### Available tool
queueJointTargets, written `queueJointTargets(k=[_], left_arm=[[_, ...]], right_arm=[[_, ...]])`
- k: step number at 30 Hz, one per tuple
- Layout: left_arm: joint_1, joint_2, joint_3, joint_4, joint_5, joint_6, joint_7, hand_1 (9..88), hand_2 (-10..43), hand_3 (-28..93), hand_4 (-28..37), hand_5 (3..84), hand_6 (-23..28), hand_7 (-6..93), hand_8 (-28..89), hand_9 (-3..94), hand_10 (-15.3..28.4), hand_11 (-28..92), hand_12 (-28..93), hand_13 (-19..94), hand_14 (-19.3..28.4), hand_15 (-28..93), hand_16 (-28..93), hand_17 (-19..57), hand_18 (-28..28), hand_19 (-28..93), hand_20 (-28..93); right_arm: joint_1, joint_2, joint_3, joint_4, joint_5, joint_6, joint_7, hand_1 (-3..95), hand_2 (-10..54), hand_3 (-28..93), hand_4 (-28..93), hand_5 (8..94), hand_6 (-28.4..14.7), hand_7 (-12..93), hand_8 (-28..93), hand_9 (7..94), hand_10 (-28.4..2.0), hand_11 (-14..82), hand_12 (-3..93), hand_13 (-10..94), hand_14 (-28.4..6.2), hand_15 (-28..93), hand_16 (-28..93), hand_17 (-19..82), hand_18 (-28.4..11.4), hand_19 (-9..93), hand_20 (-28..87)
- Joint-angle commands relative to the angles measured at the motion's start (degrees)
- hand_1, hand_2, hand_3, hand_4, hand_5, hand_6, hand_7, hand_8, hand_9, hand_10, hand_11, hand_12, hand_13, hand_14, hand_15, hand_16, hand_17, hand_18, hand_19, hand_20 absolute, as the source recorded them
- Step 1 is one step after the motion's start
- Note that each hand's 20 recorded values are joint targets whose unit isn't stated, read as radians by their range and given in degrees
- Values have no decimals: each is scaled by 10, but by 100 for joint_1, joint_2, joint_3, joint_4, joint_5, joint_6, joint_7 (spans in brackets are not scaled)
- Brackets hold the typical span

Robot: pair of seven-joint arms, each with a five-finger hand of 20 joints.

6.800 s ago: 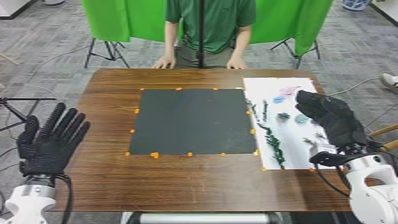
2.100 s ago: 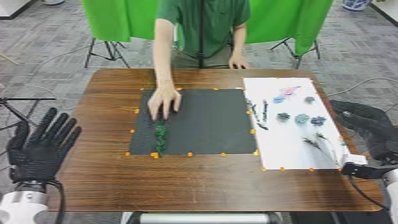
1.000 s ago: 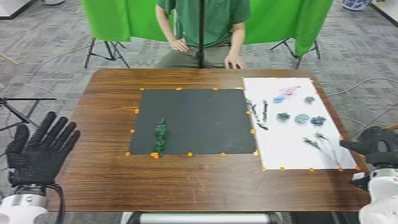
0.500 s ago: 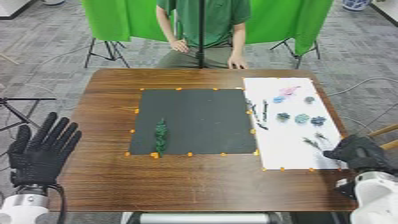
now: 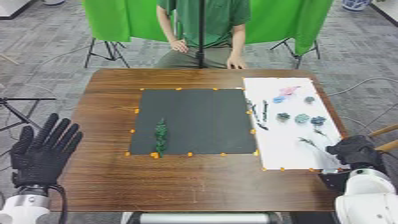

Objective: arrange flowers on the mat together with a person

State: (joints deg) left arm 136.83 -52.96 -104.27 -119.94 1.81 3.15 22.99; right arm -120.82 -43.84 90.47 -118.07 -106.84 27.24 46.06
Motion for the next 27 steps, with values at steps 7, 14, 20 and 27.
queueJointTargets(k=[7, 14, 20, 27], left_arm=[[68, -32, 50, 27, -49, 8, -69, 243, 110, 705, -283, 385, 68, 31, -81, 334, 125, 111, 50, 221, 127, 202, -72, -25, 98, 188, 100], [39, 7, 77, 34, -52, 16, -121, 243, 111, 703, -283, 385, 68, 31, -81, 335, 125, 113, 50, 222, 126, 201, -73, -25, 98, 188, 101], [-142, 76, 214, 82, -34, -7, -269, 243, 111, 703, -283, 385, 68, 30, -81, 336, 126, 112, 50, 222, 127, 200, -73, -25, 98, 189, 101], [-177, 101, 216, 103, -28, 48, -331, 243, 110, 703, -283, 384, 67, 31, -81, 335, 125, 112, 50, 226, 127, 202, -72, -25, 98, 187, 100]], right_arm=[[718, 197, -340, -487, 603, 116, -902, 541, -91, 676, -246, 691, -15, 450, 59, 629, -143, 544, 548, 516, -156, 783, 340, 224, -191, 651, 302], [1791, -81, -1601, -301, 534, -237, -1249, 539, -92, 679, -245, 691, -15, 450, 56, 629, -141, 544, 547, 516, -156, 782, 340, 223, -192, 653, 300], [2704, -348, -2710, -81, 281, -235, -1308, 539, -93, 680, -246, 690, -14, 454, 55, 630, -141, 543, 547, 516, -156, 783, 340, 223, -191, 653, 299], [3398, -778, -3563, 181, -87, -383, -1111, 537, -94, 685, -244, 691, -14, 454, 55, 633, -143, 543, 545, 517, -157, 783, 339, 223, -193, 655, 298]])
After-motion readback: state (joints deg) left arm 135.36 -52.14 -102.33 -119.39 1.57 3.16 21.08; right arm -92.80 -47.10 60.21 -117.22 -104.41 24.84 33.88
